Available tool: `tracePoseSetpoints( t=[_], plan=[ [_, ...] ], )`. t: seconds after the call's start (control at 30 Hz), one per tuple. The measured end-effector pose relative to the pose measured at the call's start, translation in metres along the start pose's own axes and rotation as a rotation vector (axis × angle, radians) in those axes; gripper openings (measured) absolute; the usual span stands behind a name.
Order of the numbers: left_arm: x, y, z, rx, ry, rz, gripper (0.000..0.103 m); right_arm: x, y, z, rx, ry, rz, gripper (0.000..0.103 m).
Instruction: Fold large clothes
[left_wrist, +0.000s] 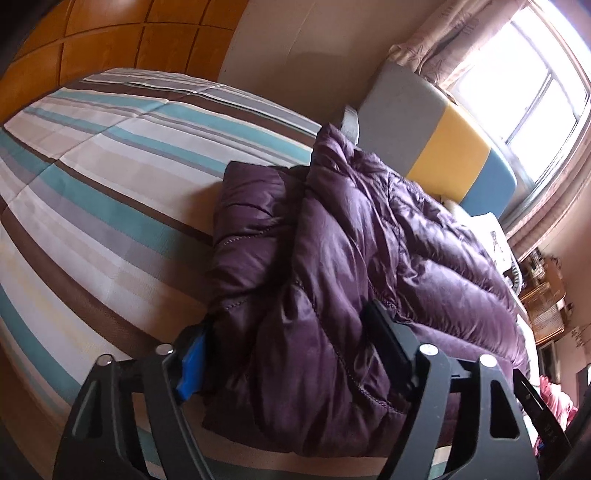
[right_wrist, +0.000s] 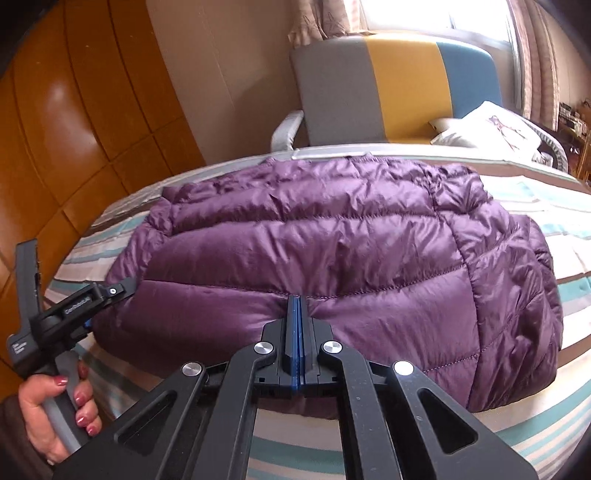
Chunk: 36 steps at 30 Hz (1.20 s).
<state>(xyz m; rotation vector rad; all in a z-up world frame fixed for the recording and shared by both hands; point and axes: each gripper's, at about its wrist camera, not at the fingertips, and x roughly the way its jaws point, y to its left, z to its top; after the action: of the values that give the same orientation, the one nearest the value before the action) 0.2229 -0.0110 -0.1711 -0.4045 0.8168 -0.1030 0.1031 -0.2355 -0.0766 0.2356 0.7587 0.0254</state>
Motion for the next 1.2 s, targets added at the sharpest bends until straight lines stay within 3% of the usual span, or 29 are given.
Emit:
tracePoseSetpoints(
  t=[0.17, 0.43, 0.8, 0.87, 0.97, 1.1, 1.2],
  plan=[
    [0.003, -0.001, 0.002, 0.011, -0.005, -0.005, 0.085, 0.026, -0.001, -0.006, -0.029, 0.058, -0.044, 0.0],
    [0.009, -0.001, 0.002, -0.048, -0.023, -0.021, 0.085, 0.036, -0.001, -0.011, -0.041, 0.067, -0.044, 0.0],
    [0.011, 0.004, 0.001, -0.1, -0.041, -0.04, 0.07, 0.036, -0.003, -0.013, -0.031, 0.065, -0.041, 0.0],
    [0.01, 0.006, 0.001, -0.128, -0.025, -0.067, 0.063, 0.036, -0.002, -0.013, -0.029, 0.065, -0.042, 0.0],
    [0.009, 0.006, -0.002, -0.153, -0.002, -0.157, 0.063, 0.036, -0.004, -0.013, -0.025, 0.064, -0.041, 0.0],
    [0.015, 0.007, -0.001, -0.156, -0.004, -0.168, 0.063, 0.035, -0.005, -0.013, -0.021, 0.065, -0.039, 0.0],
    [0.022, 0.005, 0.004, -0.152, 0.004, -0.149, 0.047, 0.035, -0.004, -0.013, -0.023, 0.062, -0.042, 0.0]
  ],
)
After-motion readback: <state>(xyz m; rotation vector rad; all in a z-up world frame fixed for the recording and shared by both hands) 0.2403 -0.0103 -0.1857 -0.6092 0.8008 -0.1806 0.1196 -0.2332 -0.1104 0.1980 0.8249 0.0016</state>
